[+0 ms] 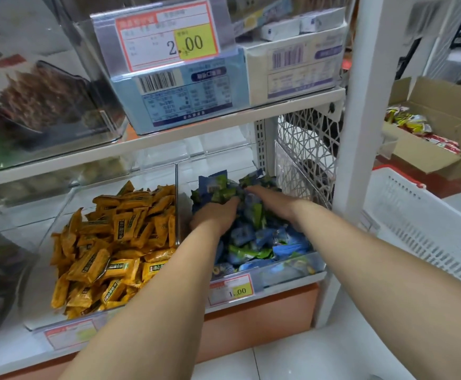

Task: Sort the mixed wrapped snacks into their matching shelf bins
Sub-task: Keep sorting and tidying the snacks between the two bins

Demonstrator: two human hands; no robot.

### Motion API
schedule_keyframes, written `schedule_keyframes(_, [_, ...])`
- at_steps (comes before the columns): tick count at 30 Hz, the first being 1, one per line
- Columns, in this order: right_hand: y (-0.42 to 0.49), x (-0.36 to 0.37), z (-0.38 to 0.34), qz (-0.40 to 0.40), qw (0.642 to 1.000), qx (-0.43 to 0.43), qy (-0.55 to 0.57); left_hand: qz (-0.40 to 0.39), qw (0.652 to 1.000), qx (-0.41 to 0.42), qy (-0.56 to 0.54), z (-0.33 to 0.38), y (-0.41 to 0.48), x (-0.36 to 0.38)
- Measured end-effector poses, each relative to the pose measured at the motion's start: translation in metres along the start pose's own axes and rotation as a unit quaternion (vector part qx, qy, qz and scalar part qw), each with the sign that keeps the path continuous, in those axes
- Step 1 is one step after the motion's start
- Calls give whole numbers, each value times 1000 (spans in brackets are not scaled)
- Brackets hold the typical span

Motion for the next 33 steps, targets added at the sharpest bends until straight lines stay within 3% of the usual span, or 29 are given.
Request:
schedule_keyframes(3, [-5,12,-4,-29,995,-37,88,-37,981,-28,-189,-3,-1,0])
schedule_keyframes(7, [-4,8,-9,16,988,-53,147,-71,915,-8,-397,10,3,4])
schedule_keyframes(11, [-8,-4,-9,56,969,-26,241,-124,884,1,-452,21,-2,2])
schedule_keyframes(14, [-14,-11,-15,39,951,-35,303,-163,872,-13,-462,17,-4,-3])
schedule_keyframes(17, [-19,-19,-19,26,933,-39,356,-144,885,-24,-442,20,-6,-13])
schedule_keyframes(19, [-26,-24,-24,12,932,-44,360,-121,914,-1,-386,23,-6,-18])
schedule_keyframes(23, [-41,-34,-29,64,974,-69,205,-103,963,29,-249,29,-23,-27])
schedule_keyframes(26, [-57,-41,-28,143,984,-107,9,-20,985,140,-97,36,-36,-30])
schedule_keyframes(29, [-82,-48,-28,201,954,-165,-147,-38,950,307,-43,40,-57,-17])
schedule_keyframes(33, [-119,-42,-11,229,919,-193,-255,-131,907,398,38,48,-71,18])
Point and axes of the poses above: each hand's wrist, its own y-axis towards the middle knuckle, its own x-axis out of the palm, z = x × y, the point moved 3 cm from there along y, towards the middle knuckle, and after that the axes turned 14 degrees about -y, right-handed, at the moved point
